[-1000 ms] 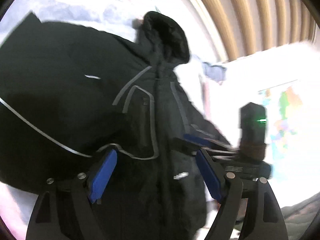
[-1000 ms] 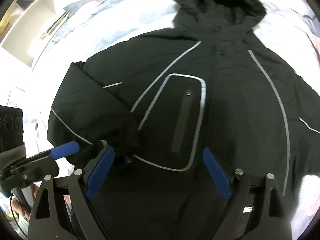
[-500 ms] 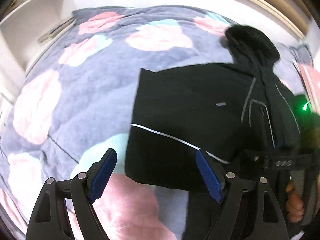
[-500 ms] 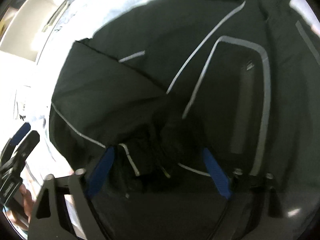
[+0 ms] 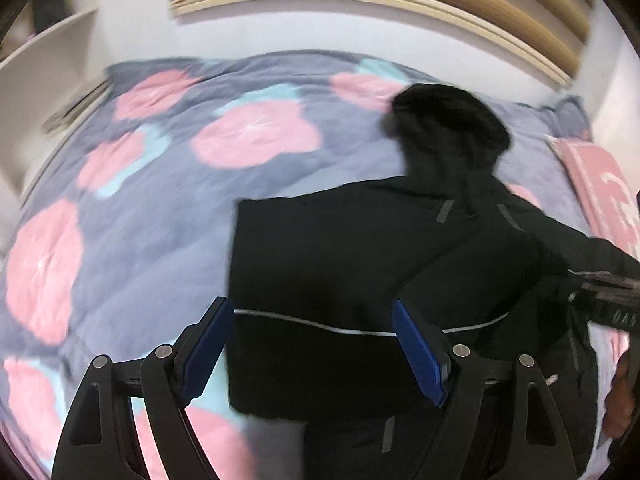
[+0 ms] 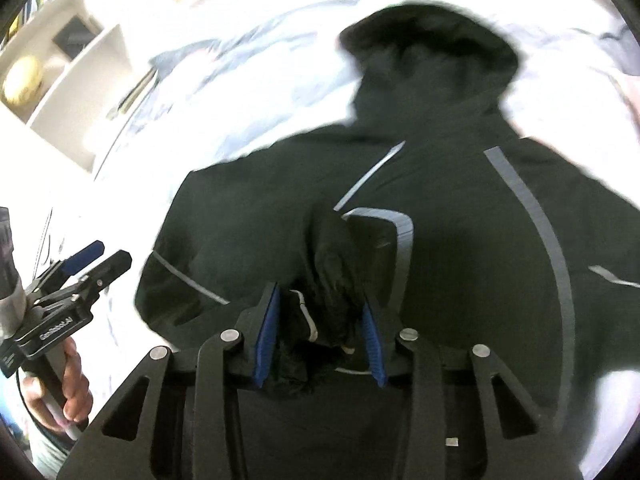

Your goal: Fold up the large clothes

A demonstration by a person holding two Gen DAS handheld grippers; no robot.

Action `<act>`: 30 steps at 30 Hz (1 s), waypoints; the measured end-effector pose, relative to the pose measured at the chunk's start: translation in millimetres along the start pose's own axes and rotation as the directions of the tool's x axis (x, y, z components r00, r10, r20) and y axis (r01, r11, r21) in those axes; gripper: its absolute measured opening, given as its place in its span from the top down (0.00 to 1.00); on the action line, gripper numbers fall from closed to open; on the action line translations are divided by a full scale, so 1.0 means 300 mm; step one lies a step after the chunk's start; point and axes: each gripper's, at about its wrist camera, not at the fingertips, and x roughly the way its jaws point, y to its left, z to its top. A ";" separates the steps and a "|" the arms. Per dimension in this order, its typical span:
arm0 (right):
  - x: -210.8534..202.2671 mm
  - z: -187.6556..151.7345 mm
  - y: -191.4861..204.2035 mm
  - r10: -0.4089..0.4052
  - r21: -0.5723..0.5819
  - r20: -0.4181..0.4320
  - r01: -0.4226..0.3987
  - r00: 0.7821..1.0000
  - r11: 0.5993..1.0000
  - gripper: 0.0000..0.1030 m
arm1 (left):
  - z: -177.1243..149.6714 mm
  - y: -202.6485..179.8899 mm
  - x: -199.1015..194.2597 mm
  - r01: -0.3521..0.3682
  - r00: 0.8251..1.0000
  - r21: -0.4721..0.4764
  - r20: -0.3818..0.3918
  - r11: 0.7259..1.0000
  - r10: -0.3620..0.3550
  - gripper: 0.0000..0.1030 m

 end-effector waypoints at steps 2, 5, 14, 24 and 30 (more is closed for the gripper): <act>-0.078 0.012 -0.089 -0.046 0.026 0.035 0.045 0.998 0.999 0.59 | 0.023 -0.077 0.016 0.021 1.000 0.053 -0.001 0.998 -0.021 0.20; -0.197 0.028 -0.220 -0.134 0.051 0.092 0.129 0.987 0.990 0.59 | 0.048 -0.193 0.060 0.067 0.998 0.108 -0.013 0.992 -0.066 0.20; -0.258 0.005 -0.594 -0.323 0.148 0.076 0.310 0.943 0.939 0.60 | 0.046 -0.448 0.294 0.142 0.985 0.186 -0.122 0.972 -0.120 0.20; -0.044 -0.169 -0.865 -0.267 0.311 -0.147 0.300 0.953 0.902 0.60 | -0.031 -0.490 0.607 0.032 0.956 0.181 -0.294 0.983 0.023 0.17; -0.178 -0.169 -0.801 -0.222 0.319 -0.027 0.219 0.975 0.922 0.45 | -0.003 -0.483 0.475 0.165 0.957 0.127 -0.261 0.978 -0.127 0.17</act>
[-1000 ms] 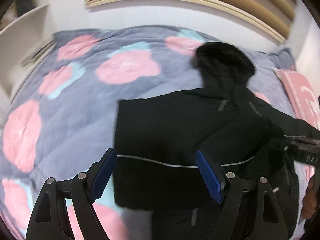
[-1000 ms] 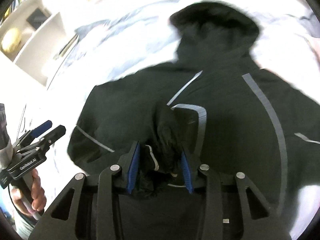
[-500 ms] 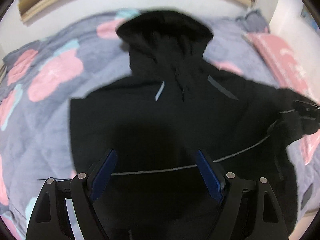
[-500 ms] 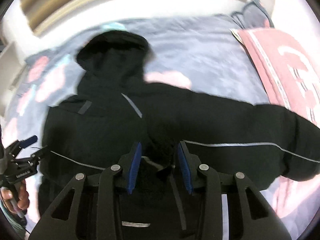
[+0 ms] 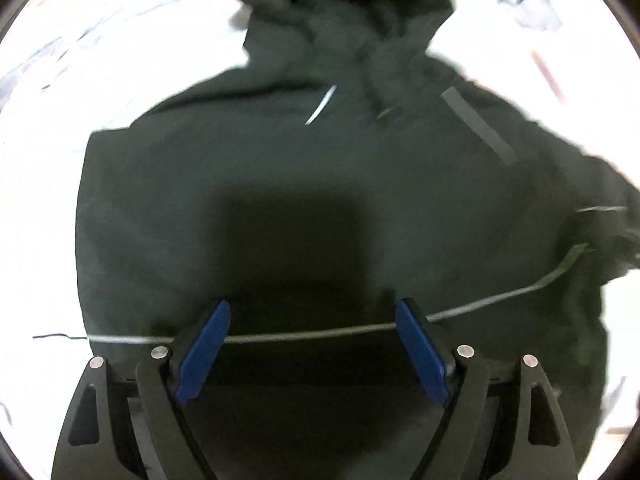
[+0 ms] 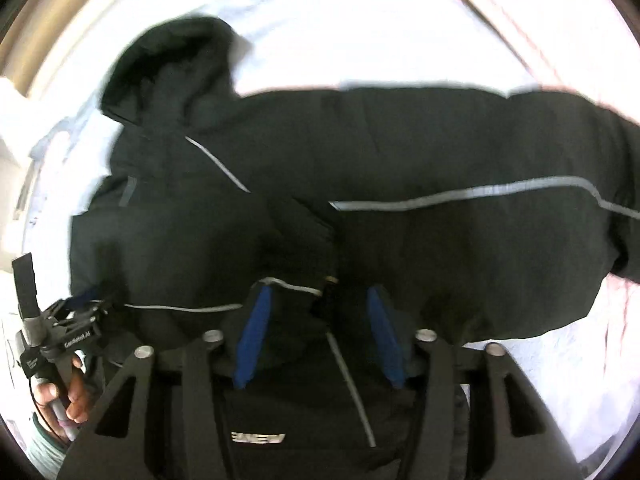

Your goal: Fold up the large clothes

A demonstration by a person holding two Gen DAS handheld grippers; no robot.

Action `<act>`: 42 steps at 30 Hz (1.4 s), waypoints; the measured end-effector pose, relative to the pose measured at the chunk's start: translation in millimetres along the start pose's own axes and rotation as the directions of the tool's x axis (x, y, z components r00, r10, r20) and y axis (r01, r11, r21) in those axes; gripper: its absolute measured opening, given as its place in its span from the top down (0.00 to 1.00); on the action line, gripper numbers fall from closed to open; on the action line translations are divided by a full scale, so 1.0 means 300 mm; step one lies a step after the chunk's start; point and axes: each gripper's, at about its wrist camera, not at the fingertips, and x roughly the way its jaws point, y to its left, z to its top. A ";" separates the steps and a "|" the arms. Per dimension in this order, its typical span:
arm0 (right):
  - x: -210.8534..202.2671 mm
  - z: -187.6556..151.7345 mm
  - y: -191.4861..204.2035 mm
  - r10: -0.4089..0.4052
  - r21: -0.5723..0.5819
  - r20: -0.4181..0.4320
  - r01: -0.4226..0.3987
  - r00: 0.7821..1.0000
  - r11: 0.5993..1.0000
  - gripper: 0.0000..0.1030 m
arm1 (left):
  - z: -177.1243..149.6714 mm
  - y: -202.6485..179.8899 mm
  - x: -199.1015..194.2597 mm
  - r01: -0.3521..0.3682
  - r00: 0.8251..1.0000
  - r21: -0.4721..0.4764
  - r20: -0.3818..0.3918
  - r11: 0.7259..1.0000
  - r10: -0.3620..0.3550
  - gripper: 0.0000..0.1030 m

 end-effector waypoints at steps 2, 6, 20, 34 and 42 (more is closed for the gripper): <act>-0.016 -0.006 0.052 -0.004 -0.050 0.023 0.005 1.000 0.999 0.45 | -0.014 -0.012 -0.040 0.030 0.999 -0.009 0.026 1.000 -0.029 0.17; 0.100 -0.035 0.120 -0.084 -0.116 -0.047 0.078 0.995 0.990 0.45 | -0.056 -0.046 0.064 -0.038 0.997 -0.012 -0.068 0.999 0.037 0.17; -0.158 -0.073 -0.360 -0.039 0.186 0.065 0.027 0.997 0.982 0.30 | 0.070 -0.443 -0.009 0.048 0.999 0.235 -0.003 0.971 -0.048 0.16; -0.534 -0.225 -1.166 -0.309 0.632 0.241 0.093 0.920 0.769 0.19 | 0.099 -0.828 0.230 0.073 0.995 0.378 -0.097 0.923 -0.039 0.14; -0.447 -0.143 -1.188 -0.339 0.627 0.222 0.132 0.914 0.768 0.15 | 0.123 -0.799 0.252 0.113 0.988 0.353 -0.138 0.929 -0.068 0.12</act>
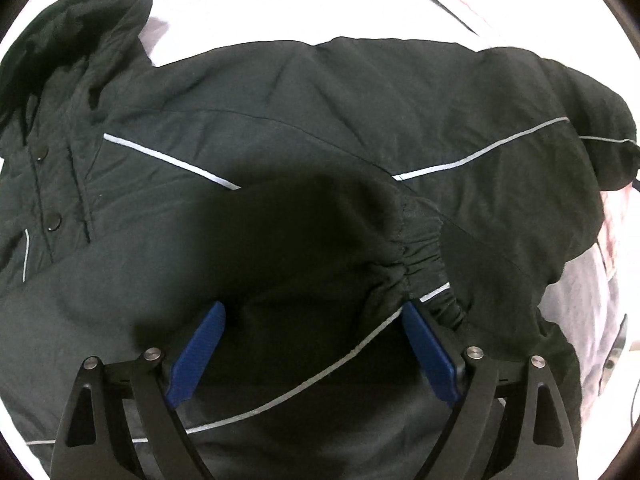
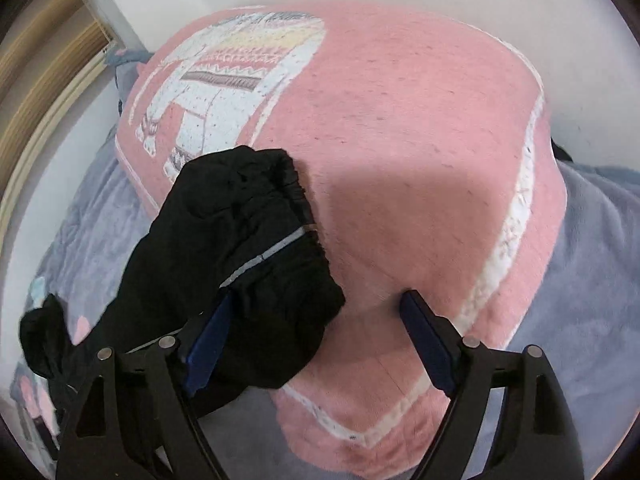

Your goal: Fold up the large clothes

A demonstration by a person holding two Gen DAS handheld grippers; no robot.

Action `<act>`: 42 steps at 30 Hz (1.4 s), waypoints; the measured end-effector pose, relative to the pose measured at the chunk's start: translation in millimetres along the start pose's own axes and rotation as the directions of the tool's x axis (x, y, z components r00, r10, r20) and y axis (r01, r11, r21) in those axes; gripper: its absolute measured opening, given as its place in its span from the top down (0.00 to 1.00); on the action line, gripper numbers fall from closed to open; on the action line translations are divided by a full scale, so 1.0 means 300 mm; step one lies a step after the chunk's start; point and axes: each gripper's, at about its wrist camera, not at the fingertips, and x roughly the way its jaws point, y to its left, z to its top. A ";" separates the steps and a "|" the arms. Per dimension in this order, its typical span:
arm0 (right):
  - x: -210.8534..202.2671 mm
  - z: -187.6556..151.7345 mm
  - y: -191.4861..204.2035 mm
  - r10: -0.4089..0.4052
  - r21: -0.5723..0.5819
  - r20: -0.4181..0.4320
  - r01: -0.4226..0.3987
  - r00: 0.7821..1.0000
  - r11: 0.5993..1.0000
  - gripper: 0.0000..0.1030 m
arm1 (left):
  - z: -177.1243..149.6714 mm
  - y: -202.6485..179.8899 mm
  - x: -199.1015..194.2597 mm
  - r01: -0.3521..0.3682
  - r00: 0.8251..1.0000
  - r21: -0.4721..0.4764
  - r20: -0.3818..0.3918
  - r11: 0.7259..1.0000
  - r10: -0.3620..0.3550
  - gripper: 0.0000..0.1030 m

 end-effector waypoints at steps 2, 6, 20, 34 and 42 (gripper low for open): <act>-0.002 0.001 0.024 -0.004 -0.018 0.004 0.004 1.000 1.000 0.15 | -0.008 0.023 -0.018 0.009 1.000 -0.012 0.003 1.000 -0.009 0.12; -0.004 -0.018 0.059 0.056 -0.031 0.007 -0.056 0.998 0.998 0.15 | -0.027 0.064 -0.053 0.025 1.000 -0.033 0.012 0.999 -0.024 0.12; -0.060 -0.077 0.364 0.124 -0.297 0.024 -0.111 0.992 0.949 0.72 | -0.169 0.168 -0.303 -0.050 0.989 -0.092 0.134 0.994 0.063 0.14; -0.294 -0.706 1.176 0.364 -0.685 -0.213 -0.404 0.907 0.606 0.78 | -0.459 0.461 -0.537 -0.098 0.963 -0.315 0.209 0.944 0.170 0.15; -0.116 -1.165 1.445 0.203 -0.813 -0.356 -0.410 0.912 0.414 0.78 | -0.580 0.620 -0.514 -0.095 0.968 -0.449 0.167 0.889 0.188 0.15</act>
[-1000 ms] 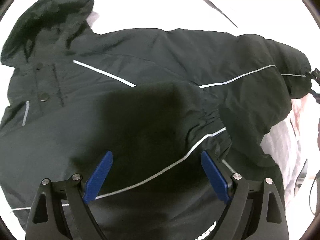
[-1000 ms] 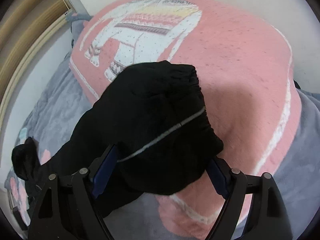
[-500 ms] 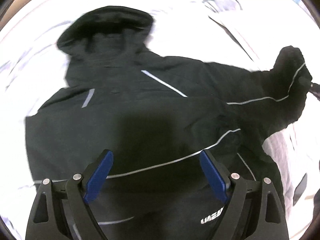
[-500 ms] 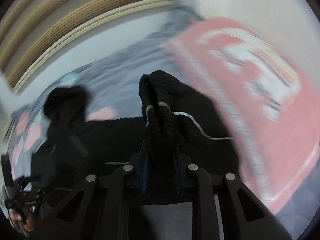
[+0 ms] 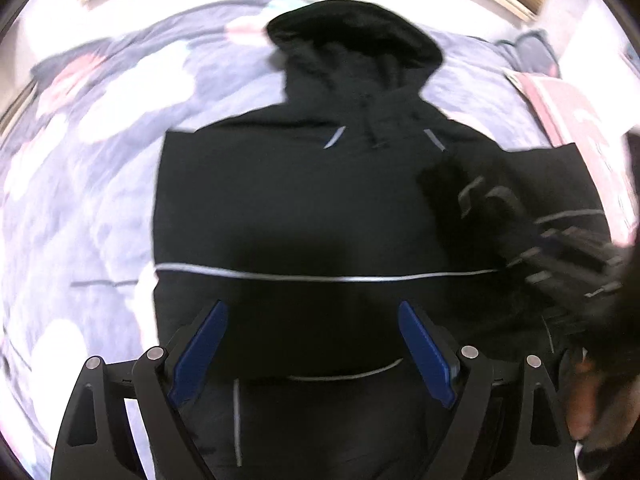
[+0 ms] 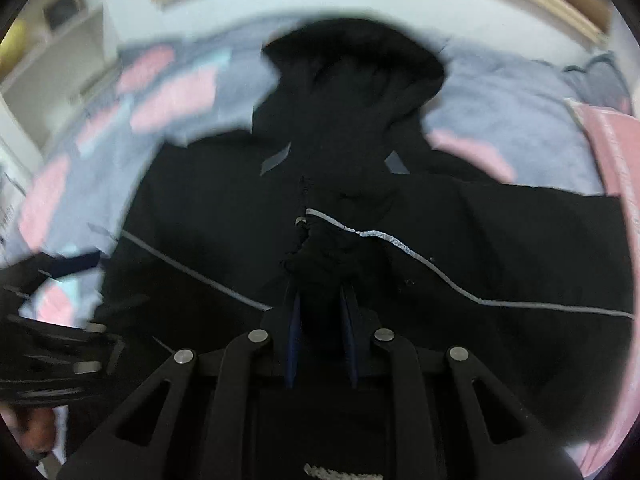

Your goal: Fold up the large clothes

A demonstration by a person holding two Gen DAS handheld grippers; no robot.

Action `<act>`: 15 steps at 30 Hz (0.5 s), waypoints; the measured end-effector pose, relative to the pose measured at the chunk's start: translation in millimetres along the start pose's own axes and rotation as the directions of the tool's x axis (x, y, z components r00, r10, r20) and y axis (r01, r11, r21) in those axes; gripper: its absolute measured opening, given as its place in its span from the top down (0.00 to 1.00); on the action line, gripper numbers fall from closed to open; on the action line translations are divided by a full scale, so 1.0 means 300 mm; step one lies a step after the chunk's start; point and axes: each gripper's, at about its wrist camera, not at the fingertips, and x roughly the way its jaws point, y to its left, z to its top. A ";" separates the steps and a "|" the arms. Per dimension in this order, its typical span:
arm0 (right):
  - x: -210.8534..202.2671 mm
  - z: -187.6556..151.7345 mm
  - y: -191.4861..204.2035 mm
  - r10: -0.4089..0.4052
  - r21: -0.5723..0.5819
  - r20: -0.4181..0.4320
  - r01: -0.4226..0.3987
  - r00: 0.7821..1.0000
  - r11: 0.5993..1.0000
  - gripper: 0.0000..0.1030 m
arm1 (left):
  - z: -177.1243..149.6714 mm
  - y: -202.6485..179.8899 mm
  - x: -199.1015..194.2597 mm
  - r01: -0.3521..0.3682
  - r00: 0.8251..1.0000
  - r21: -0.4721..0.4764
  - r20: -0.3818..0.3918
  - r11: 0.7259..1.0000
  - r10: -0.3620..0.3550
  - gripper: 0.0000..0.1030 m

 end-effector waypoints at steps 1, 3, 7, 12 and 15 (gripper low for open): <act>0.063 -0.011 0.020 -0.005 -0.008 -0.035 0.005 0.999 1.000 0.78 | -0.005 0.019 0.004 0.001 1.000 -0.012 -0.003 1.000 -0.001 0.15; 0.171 -0.033 0.022 -0.022 -0.002 -0.099 0.022 0.995 1.000 0.78 | -0.006 0.030 0.013 0.004 1.000 -0.017 -0.009 1.000 -0.004 0.15; 0.204 -0.061 -0.002 0.006 0.006 -0.123 -0.005 0.992 1.000 0.71 | 0.003 0.014 0.036 0.060 0.998 0.016 -0.022 0.998 -0.059 0.15; 0.024 -0.073 -0.094 0.099 0.059 -0.039 -0.097 0.994 0.994 0.37 | 0.046 -0.046 0.058 0.226 0.974 0.038 -0.039 0.974 -0.224 0.15; -0.074 -0.101 -0.196 0.081 0.121 0.005 -0.081 0.997 0.989 0.37 | 0.086 -0.111 0.101 0.298 0.954 0.061 -0.051 0.953 -0.295 0.15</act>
